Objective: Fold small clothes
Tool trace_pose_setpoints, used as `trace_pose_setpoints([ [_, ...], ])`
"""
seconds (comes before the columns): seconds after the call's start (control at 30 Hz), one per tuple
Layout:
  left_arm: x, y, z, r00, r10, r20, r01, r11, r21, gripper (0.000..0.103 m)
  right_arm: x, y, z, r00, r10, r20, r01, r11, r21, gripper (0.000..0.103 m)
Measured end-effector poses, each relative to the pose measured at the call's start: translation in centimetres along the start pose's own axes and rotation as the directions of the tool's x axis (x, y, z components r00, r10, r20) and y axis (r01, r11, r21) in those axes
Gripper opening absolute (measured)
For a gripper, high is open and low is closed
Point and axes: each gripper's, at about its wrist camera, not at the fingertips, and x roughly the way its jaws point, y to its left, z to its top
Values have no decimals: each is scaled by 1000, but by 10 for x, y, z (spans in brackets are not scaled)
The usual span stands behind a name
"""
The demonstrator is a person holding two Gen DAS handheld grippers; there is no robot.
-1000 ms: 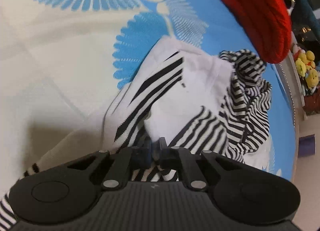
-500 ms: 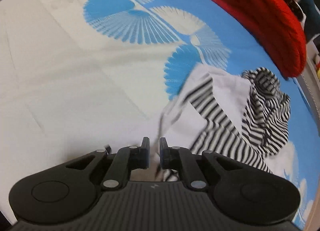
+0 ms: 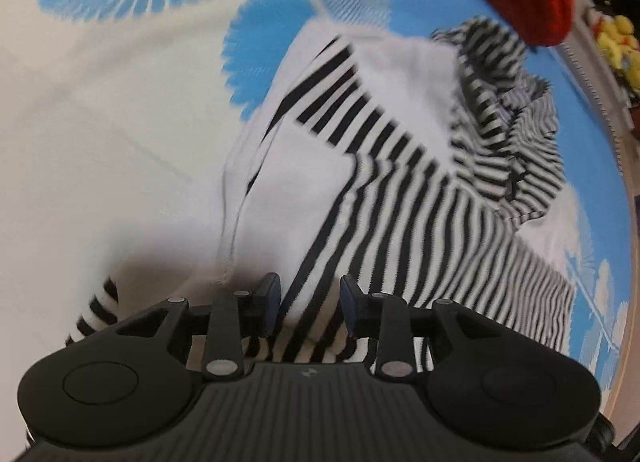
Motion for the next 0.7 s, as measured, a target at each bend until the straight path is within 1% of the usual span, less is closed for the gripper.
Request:
trace_pose_setpoints([
  [0.13,-7,-7,6,1000,17,24,-18,999,49,36,-7,-5,6,1000,-9,17,9,1000,2,51],
  [0.2,-14,-2,12,999,15,47,-16,999,28,36,-7,-12,11,999,-28,27,28,1000,-5,50],
  [0.23,-17,1,14,999,11,53,-12,1000,17,36,-6,-16,14,1000,-22,19,22,1000,2,49],
  [0.3,-17,2,22,998,14,54,-15,1000,10,36,-6,-25,18,1000,0,1,0,999,44,42],
  [0.37,-15,4,26,999,20,49,-21,1000,11,36,-9,-31,20,1000,5,-7,-5,998,66,37],
  [0.4,-15,4,26,999,18,47,-19,1000,15,36,-11,-34,21,1000,7,-6,-7,997,75,36],
  [0.47,-20,4,26,999,9,49,-10,999,30,36,-14,-40,24,1000,-18,5,17,997,80,36],
  [0.5,-21,2,26,999,1,53,-3,999,38,36,-14,-42,26,1000,-16,5,16,996,86,36],
  [0.57,-24,1,25,998,-19,55,16,999,51,36,-16,-48,29,999,-51,16,49,994,95,37],
  [0.6,-24,1,25,998,-24,55,21,998,53,36,-17,-50,30,999,-48,20,46,994,99,37],
  [0.63,-22,2,25,998,-26,55,23,998,54,38,-17,-51,32,999,-45,17,43,994,104,37],
  [0.67,-17,3,25,998,-26,51,24,998,53,41,-18,-51,32,999,-46,18,44,993,105,37],
  [0.7,-9,7,25,999,-21,32,19,999,46,41,-21,-48,31,998,-61,27,58,994,89,40],
])
